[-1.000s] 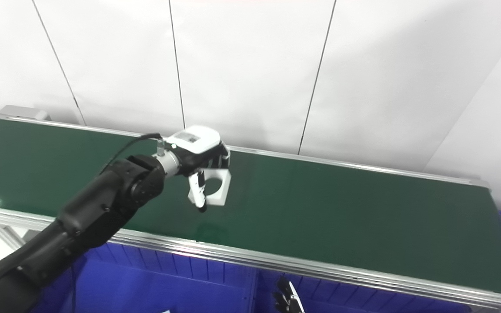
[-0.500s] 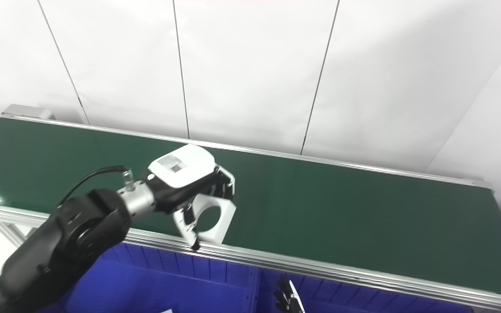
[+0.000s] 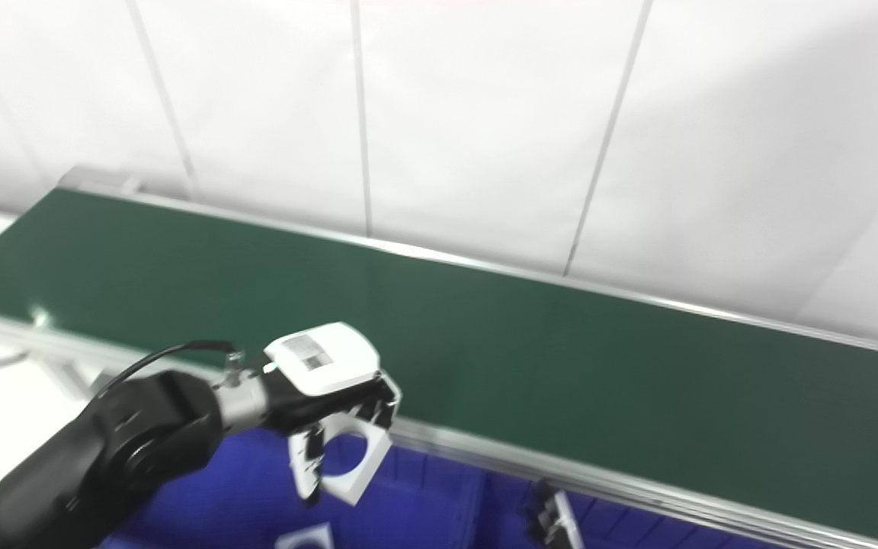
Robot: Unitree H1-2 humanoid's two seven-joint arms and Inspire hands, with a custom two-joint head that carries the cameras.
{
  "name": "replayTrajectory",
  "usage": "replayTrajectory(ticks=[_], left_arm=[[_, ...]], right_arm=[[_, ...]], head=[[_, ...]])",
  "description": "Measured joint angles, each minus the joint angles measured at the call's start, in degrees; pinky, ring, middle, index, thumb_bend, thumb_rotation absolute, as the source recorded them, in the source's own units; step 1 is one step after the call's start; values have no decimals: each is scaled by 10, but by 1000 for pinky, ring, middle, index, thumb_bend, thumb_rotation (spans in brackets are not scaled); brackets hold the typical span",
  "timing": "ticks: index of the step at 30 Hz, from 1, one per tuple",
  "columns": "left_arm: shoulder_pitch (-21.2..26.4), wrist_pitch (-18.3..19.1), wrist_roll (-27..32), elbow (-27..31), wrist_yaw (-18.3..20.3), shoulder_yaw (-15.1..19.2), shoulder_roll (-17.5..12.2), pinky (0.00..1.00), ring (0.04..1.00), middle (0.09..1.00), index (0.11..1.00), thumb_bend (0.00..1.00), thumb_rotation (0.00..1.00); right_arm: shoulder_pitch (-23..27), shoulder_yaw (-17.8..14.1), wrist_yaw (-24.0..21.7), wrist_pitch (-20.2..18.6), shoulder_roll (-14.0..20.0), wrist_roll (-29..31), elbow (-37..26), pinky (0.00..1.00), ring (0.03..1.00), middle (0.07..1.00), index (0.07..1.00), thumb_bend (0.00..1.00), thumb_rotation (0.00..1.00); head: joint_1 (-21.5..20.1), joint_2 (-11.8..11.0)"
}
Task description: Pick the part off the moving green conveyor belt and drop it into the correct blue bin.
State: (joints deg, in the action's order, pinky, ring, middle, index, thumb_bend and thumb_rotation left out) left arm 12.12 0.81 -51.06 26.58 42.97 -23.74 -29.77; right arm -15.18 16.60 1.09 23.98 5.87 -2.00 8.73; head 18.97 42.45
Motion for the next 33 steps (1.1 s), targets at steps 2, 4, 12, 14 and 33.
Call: replayTrajectory(ticks=[2, 4, 12, 14, 33], left_arm=[[-6, -4, -11, -16, 1, 0, 0, 223, 299, 404, 514, 520, 0], [-9, -4, -25, -23, 10, 1, 0, 218, 294, 403, 518, 519, 0], [-7, -4, -36, -61, 29, 16, -1, 206, 272, 466, 493, 526, 0], [-6, -4, -40, -66, 29, 19, -2, 210, 277, 473, 490, 527, 0], [21, -4, -92, -201, 12, 0, 5, 229, 306, 478, 488, 527, 0]], right_arm=[[0, -9, -6, 0, 6, 6, -10, 868, 902, 939, 977, 966, 972], [0, -18, -16, 0, 10, 12, -11, 859, 895, 936, 976, 953, 970], [0, -47, -58, 0, 15, 38, -31, 857, 898, 946, 988, 892, 959], [0, -53, -71, 0, 15, 45, -31, 862, 901, 950, 988, 882, 960], [-1, -96, -115, 0, 14, 58, -43, 863, 897, 960, 987, 905, 957]], head=[[8, 4], [32, 13], [70, 41], [77, 46], [109, 51]])
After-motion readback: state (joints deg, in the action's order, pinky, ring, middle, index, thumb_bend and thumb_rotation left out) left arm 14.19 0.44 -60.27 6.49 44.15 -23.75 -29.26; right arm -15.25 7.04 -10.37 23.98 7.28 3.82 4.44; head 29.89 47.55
